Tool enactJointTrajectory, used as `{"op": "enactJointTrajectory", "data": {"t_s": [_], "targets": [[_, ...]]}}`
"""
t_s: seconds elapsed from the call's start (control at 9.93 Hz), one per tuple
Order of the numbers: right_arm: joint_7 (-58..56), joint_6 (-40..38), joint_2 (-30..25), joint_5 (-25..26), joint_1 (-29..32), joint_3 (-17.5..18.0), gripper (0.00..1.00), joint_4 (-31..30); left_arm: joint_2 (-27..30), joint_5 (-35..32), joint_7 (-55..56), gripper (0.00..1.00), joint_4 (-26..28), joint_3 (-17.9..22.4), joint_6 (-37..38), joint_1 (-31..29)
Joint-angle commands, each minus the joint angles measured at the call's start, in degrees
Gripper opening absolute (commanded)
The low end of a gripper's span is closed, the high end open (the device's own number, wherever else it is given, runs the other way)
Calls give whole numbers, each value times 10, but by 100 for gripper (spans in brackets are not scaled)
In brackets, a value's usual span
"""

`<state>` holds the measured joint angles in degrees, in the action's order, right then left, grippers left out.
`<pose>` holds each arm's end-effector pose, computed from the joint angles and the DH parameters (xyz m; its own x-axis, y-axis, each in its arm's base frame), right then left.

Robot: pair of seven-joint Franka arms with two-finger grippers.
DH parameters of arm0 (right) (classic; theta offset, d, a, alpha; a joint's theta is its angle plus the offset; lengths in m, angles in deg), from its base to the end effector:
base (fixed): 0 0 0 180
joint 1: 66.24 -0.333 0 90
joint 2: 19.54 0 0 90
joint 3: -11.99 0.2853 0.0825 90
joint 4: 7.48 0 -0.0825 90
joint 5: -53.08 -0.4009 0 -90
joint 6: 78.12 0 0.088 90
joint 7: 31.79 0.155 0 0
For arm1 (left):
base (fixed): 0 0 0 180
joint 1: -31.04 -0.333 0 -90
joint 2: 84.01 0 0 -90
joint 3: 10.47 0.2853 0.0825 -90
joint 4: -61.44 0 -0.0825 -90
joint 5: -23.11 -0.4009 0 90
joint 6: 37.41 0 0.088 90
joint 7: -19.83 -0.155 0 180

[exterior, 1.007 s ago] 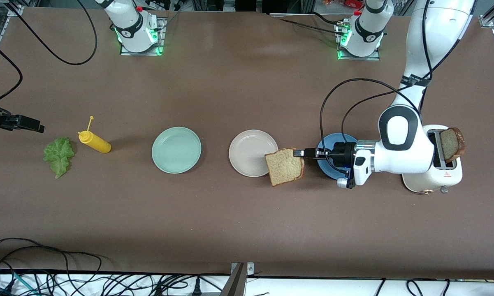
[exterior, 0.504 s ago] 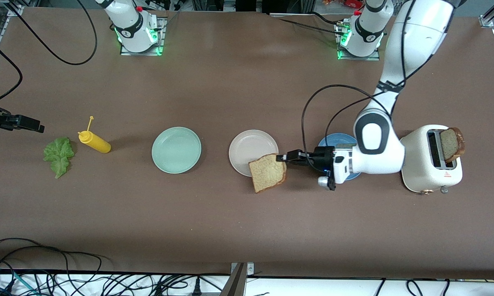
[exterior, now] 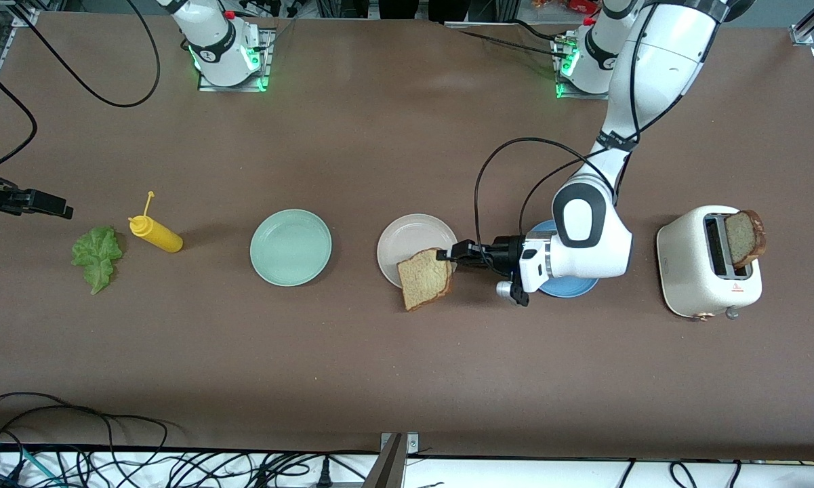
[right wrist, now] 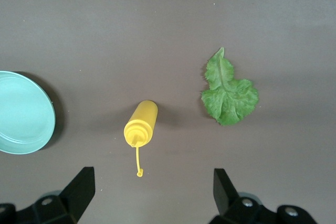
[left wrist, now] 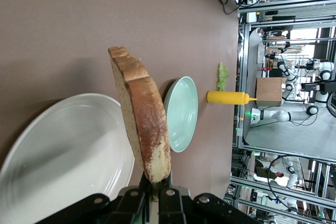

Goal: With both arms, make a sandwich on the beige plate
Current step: 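Carry the bread slice over the beige plate and lower it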

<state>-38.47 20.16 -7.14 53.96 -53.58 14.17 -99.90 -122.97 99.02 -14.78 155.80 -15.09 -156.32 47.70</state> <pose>0.6093 -0.1161 0.4072 0.9915 -0.0628 -0.1137 -0.0640 -0.9979 -0.0066 0.6105 -0.3303 0.1731 0.9940 -0.1043 -0.0340 -0.0159 -0.4438 0.8960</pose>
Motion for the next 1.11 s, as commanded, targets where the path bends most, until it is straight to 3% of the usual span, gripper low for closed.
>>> {"op": "enactJointTrajectory", "data": {"t_s": [0.0,0.4,1.01], "targets": [[2,-6,1,-2,2,1,100,7,13,25,-35,0,31,4,-11,14],[-6,-4,2,-1,3,0,100,7,22,35,-41,0,56,-28,-43,15],[3,-7,22,9,6,-2,100,29,25,52,-68,0,91,-33,-48,23]]}}
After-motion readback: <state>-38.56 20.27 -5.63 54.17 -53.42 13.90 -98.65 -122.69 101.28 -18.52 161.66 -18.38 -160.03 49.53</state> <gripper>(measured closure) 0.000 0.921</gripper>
